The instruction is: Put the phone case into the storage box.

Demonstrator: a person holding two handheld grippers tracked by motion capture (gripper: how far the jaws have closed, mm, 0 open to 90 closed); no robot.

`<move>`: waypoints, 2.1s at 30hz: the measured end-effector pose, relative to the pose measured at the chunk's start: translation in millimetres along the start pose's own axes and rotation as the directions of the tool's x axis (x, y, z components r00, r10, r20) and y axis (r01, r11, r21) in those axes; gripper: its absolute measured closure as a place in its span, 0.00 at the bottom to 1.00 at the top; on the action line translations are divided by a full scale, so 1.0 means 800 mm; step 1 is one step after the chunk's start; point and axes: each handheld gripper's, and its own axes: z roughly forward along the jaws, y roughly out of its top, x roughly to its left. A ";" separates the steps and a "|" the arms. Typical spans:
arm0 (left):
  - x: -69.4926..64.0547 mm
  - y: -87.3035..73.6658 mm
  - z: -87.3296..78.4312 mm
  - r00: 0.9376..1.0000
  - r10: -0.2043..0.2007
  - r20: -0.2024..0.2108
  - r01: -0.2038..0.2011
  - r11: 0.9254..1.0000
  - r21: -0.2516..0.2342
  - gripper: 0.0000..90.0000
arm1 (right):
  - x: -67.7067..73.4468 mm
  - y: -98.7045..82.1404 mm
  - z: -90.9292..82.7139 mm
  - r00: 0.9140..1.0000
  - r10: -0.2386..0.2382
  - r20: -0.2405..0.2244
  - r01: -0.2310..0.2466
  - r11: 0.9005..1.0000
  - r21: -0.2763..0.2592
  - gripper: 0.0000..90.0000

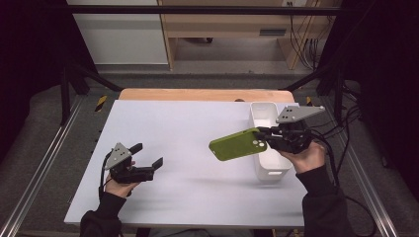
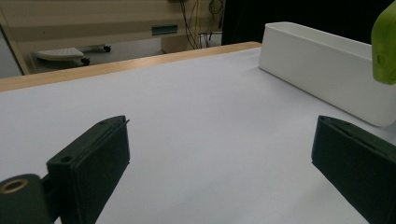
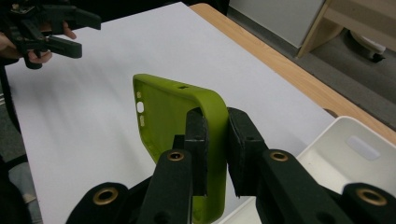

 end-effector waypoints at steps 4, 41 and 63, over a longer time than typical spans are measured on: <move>0.006 -0.005 -0.002 1.000 -0.005 -0.010 0.005 1.000 0.006 0.04 | -0.001 0.010 -0.006 1.000 -0.017 0.017 0.017 1.000 0.008 0.89; 0.023 -0.019 -0.007 0.999 0.020 -0.037 -0.019 1.000 0.022 0.04 | 0.000 0.064 -0.029 0.962 -0.219 0.161 0.205 0.974 0.098 0.88; 0.023 -0.020 -0.006 0.999 0.025 -0.033 -0.024 0.999 0.022 0.04 | -0.015 0.073 -0.035 0.917 -0.326 0.230 0.295 0.942 0.159 0.88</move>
